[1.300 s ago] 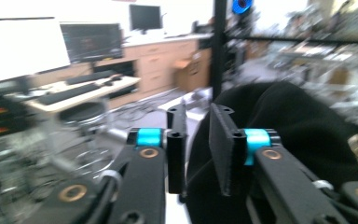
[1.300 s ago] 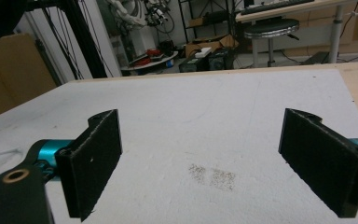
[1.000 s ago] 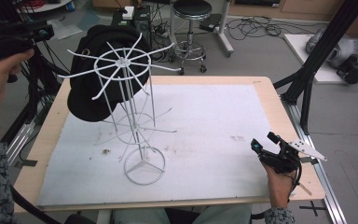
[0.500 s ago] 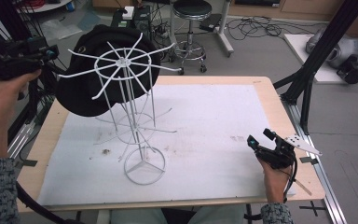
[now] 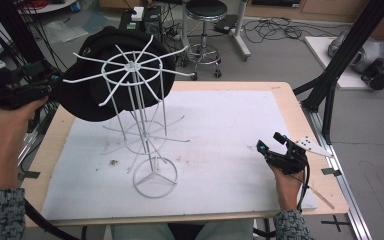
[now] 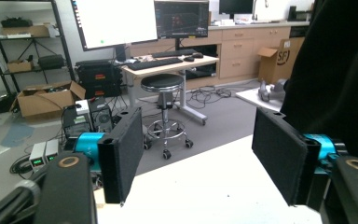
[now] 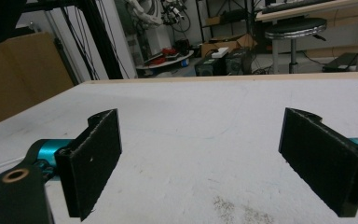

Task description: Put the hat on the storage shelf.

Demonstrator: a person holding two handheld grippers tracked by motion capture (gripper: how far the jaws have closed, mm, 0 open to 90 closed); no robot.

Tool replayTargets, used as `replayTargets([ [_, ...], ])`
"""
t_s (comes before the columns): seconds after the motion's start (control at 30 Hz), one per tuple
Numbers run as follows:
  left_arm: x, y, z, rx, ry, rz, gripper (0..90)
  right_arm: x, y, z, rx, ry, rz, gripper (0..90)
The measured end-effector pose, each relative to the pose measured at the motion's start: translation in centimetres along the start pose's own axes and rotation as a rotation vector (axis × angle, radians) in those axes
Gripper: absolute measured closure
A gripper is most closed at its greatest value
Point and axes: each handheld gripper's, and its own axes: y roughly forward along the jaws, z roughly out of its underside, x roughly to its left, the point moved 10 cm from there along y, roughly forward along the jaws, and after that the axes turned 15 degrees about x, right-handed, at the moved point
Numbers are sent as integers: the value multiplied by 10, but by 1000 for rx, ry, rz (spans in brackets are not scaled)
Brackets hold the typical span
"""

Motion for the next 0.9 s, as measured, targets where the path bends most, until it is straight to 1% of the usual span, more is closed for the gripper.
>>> replayTargets([
  [0.07, -1, -1, 9, -4, -1, -12, 333, 1, 3, -2, -1, -8, -3, 122],
  [0.13, -4, -2, 18, -5, -8, -15, 326, 3, 6, -2, 2, -3, -10, 122],
  [0.23, -9, -1, 37, 6, -18, -19, 301, 4, 10, -4, 3, -7, -13, 122],
  [0.3, -11, 0, 48, 20, -25, -28, 301, 6, 13, -5, 10, -11, -19, 122],
  [0.43, -18, 5, 71, 39, -48, -20, 290, 8, 16, -5, 11, -28, -20, 122],
  [0.57, -27, 10, 92, 49, -59, -20, 288, 7, 17, -8, -5, -15, -22, 122],
  [0.63, -30, 11, 98, 49, -56, -27, 287, 7, 19, -8, 0, -20, -18, 122],
  [0.7, -33, 13, 104, 40, -67, -32, 287, 8, 20, -9, -3, -22, -18, 122],
  [0.73, -34, 15, 107, 40, -67, -32, 287, 8, 21, -9, 4, -17, -20, 122],
  [0.8, -37, 18, 114, 44, -68, -26, 287, 8, 22, -9, 0, -20, -18, 122],
  [0.9, -39, 21, 122, 51, -78, -22, 286, 8, 22, -10, 1, -15, -13, 122],
])
